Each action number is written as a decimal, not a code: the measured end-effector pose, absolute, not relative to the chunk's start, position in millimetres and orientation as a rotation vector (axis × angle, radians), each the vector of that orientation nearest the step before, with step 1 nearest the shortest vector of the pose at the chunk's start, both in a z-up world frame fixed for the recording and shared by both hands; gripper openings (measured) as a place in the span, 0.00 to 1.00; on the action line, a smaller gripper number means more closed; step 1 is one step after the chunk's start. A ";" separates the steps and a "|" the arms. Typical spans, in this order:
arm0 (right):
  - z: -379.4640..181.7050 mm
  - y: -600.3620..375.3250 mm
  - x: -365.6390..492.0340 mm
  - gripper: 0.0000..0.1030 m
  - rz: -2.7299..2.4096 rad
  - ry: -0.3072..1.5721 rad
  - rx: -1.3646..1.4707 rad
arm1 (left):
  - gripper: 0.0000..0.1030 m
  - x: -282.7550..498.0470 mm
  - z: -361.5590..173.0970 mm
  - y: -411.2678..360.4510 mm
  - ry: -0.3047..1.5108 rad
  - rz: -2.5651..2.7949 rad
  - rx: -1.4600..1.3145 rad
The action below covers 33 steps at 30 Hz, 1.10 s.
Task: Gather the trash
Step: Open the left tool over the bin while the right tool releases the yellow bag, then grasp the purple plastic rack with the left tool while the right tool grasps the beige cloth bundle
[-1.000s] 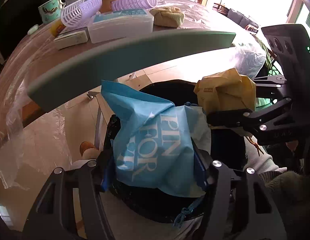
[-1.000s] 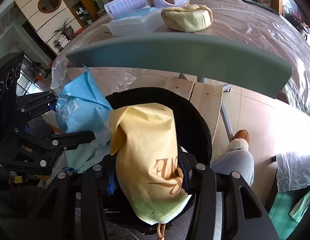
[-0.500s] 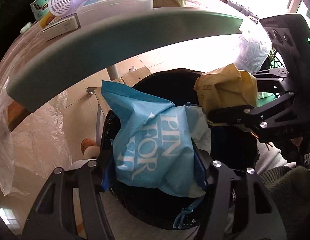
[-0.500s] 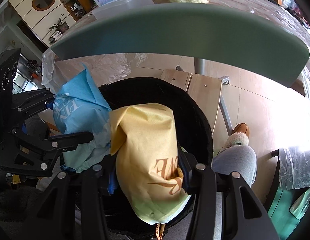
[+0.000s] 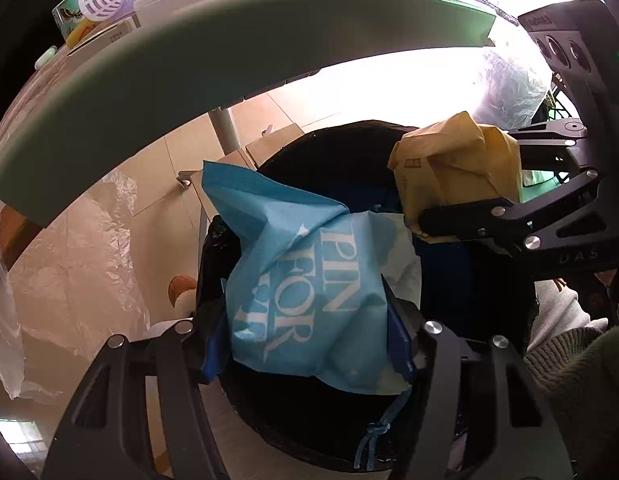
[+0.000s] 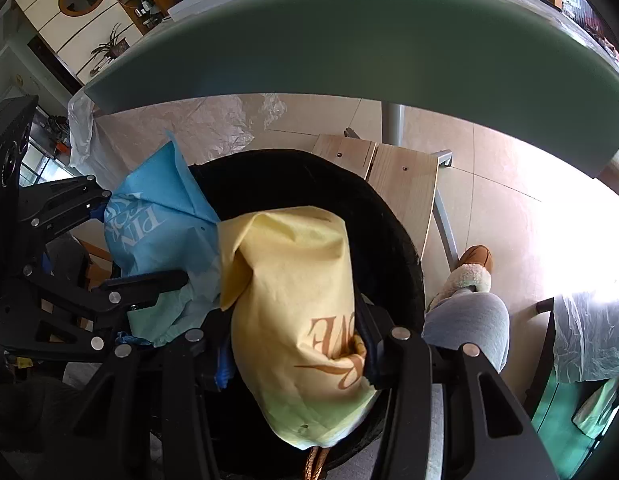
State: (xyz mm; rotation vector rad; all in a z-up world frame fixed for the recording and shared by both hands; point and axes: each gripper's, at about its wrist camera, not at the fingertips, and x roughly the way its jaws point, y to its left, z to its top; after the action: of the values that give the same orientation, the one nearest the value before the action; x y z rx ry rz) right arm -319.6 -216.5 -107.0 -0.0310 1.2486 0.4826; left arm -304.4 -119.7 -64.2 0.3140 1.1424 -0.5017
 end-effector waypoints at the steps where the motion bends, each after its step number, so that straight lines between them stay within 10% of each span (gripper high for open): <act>1: -106.6 -219.8 -319.7 0.45 0.483 1.249 -0.030 | 0.61 -304.3 -63.8 -119.7 1.143 -0.501 0.314; 23: -51.7 -239.7 -339.6 0.74 0.421 1.110 -0.041 | 0.78 -313.6 -28.5 -104.0 1.049 -0.521 0.255; 33: 20.8 -240.9 -323.8 0.96 0.243 0.786 -0.132 | 0.99 -297.3 91.8 -43.0 0.590 -0.360 0.017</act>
State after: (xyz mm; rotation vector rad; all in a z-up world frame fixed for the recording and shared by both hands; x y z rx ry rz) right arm -323.8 -240.9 20.8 -0.1324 0.7861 0.2425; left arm -297.3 -43.0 91.8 0.0175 0.5899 -0.3602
